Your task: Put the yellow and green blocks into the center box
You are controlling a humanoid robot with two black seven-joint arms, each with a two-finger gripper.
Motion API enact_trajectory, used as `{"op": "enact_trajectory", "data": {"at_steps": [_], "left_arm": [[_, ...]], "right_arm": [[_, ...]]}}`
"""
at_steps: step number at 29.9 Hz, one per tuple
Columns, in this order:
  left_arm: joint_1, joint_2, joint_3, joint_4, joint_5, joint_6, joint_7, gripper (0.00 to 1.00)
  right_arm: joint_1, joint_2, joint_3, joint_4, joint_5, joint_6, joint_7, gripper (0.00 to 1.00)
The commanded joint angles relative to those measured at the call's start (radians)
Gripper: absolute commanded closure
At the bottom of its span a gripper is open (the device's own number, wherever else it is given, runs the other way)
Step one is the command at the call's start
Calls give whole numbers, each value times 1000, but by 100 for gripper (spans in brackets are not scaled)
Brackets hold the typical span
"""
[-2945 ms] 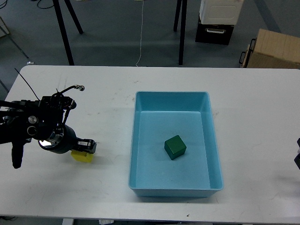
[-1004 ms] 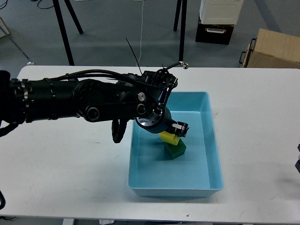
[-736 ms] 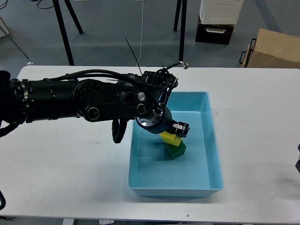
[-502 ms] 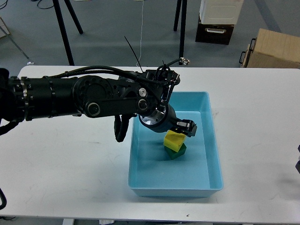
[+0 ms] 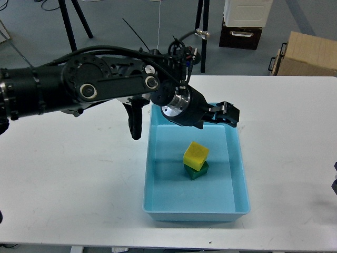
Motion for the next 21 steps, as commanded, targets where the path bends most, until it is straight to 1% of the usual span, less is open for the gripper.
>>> {"op": "enact_trajectory", "data": {"at_steps": [1, 4, 6, 11, 13, 18, 21], "left_arm": [[121, 95, -198, 43, -26, 0, -31, 1], [242, 118, -369, 88, -24, 0, -31, 1], [304, 131, -455, 106, -22, 0, -31, 1], [407, 135, -625, 108, -42, 0, -41, 1], [476, 126, -737, 103, -56, 0, -47, 0], [630, 100, -1027, 110, -73, 0, -34, 0], [750, 99, -1191, 94, -97, 0, -34, 0]], "right_arm": [[11, -2, -4, 3, 0, 0, 0, 0], [19, -3, -7, 2, 0, 0, 0, 0], [25, -3, -7, 0, 0, 0, 0, 0], [51, 0, -10, -1, -1, 0, 2, 0], [56, 2, -9, -1, -1, 0, 3, 0], [57, 3, -3, -1, -1, 0, 8, 0], [57, 8, -1, 0, 0, 0, 9, 0]]}}
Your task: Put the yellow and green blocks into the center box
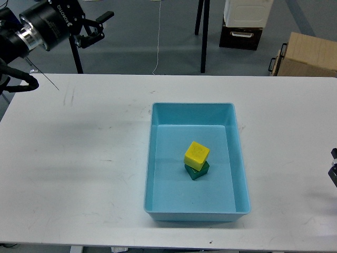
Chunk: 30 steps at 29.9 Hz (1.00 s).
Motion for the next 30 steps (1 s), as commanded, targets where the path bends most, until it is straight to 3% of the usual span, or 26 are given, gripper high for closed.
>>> {"op": "enact_trajectory", "data": {"at_steps": [1, 5, 11, 22, 30], "left_arm": [[158, -9, -222, -27, -37, 0, 3, 0], [378, -56, -434, -151, -67, 0, 3, 0], [728, -264, -631, -410, -71, 0, 9, 0], [1095, -470, -634, -605, -77, 0, 2, 0], [1319, -475, -582, -707, -87, 0, -4, 0]], "right_arm": [[0, 6, 0, 2, 1, 0, 2, 0], [-12, 12, -12, 21, 0, 0, 2, 0], [-18, 36, -49, 57, 0, 0, 2, 0], [-101, 36, -24, 135, -18, 0, 2, 0], [-144, 58, -38, 176, -20, 0, 2, 0]]}}
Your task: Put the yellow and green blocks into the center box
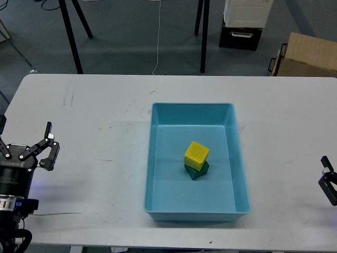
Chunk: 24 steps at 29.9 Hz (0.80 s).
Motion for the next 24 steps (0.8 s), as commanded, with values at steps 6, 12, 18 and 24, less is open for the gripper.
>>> {"op": "enact_trajectory", "data": {"at_steps": [6, 12, 18, 24], "left_arm": [[83, -1, 70, -36, -3, 0, -11, 0], [84, -1, 128, -44, -3, 0, -12, 0], [84, -1, 131, -44, -1, 0, -11, 0], [84, -1, 133, -39, -1, 0, -11, 0]], "right_arm": [[-26, 37, -12, 28, -27, 0, 0, 0], [-57, 69, -32, 28, -44, 0, 0, 0], [-60, 94, -15, 28, -51, 0, 1, 0], [-60, 120, -1, 26, -51, 0, 4, 0]]}}
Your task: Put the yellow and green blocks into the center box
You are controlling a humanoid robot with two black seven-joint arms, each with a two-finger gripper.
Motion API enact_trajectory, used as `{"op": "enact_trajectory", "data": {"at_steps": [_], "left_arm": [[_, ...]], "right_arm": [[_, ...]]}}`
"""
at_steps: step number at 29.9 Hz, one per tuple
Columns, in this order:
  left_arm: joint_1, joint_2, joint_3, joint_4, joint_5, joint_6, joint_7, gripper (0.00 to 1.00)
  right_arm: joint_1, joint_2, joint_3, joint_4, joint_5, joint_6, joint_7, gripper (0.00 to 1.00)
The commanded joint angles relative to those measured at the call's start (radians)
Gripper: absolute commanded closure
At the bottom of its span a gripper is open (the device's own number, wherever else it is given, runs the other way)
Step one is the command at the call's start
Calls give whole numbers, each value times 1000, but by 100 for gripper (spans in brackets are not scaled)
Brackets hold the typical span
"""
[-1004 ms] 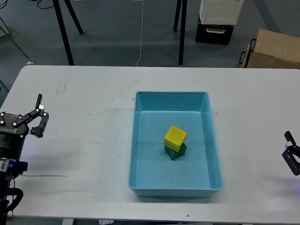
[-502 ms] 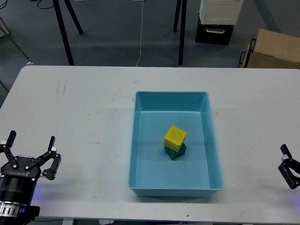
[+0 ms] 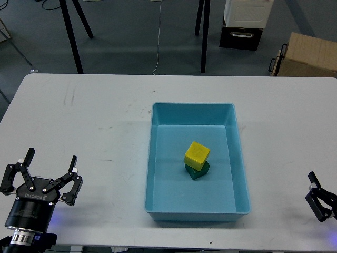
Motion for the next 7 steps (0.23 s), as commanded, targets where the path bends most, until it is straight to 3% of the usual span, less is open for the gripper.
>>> {"op": "enact_trajectory", "data": {"at_steps": [1, 7], "left_arm": [[0, 0, 1, 4, 0, 0, 1, 0], [0, 0, -4, 6, -1, 0, -1, 0]], "right_arm": [[0, 16, 7, -2, 1, 0, 3, 0], [0, 33, 33, -3, 1, 0, 34, 0]]}}
